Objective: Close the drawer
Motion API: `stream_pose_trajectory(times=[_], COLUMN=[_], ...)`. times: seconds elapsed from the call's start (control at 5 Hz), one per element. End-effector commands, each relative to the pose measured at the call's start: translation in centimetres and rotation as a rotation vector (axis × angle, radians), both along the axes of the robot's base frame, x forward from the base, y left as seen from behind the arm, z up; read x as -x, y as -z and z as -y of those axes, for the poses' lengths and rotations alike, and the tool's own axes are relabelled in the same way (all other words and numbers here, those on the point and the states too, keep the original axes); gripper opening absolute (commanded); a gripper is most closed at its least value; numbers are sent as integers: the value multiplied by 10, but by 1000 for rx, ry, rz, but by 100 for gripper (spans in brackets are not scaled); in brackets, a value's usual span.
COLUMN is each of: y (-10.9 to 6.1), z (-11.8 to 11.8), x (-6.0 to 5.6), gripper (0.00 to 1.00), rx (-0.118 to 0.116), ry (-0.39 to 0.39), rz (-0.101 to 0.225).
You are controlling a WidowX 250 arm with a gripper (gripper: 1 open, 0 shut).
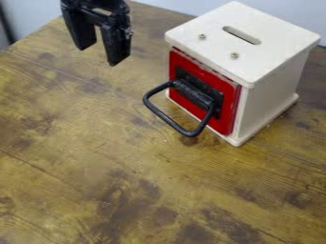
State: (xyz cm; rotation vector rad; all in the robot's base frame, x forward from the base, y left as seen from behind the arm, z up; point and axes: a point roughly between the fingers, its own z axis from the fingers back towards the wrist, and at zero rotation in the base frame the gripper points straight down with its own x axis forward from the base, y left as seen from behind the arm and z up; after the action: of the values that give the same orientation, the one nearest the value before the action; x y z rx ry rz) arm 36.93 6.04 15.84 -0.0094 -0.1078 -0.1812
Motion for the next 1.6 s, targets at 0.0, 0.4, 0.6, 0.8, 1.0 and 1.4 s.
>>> stream_pose_trajectory(times=[0.0, 0.4, 0.6, 0.8, 1.0, 1.4], y=[-22, -8, -1, 1, 0, -2], z=[-16, -10, -6, -4, -2, -1], x=[-1, -1, -2, -2, -3, -5], gripper=[100, 100, 100, 100, 100, 100], rx=[-15, -7, -6, -6, -5, -11], ry=[-57, -98, -52, 1, 14, 15], rz=[66, 40, 41, 39, 36, 40])
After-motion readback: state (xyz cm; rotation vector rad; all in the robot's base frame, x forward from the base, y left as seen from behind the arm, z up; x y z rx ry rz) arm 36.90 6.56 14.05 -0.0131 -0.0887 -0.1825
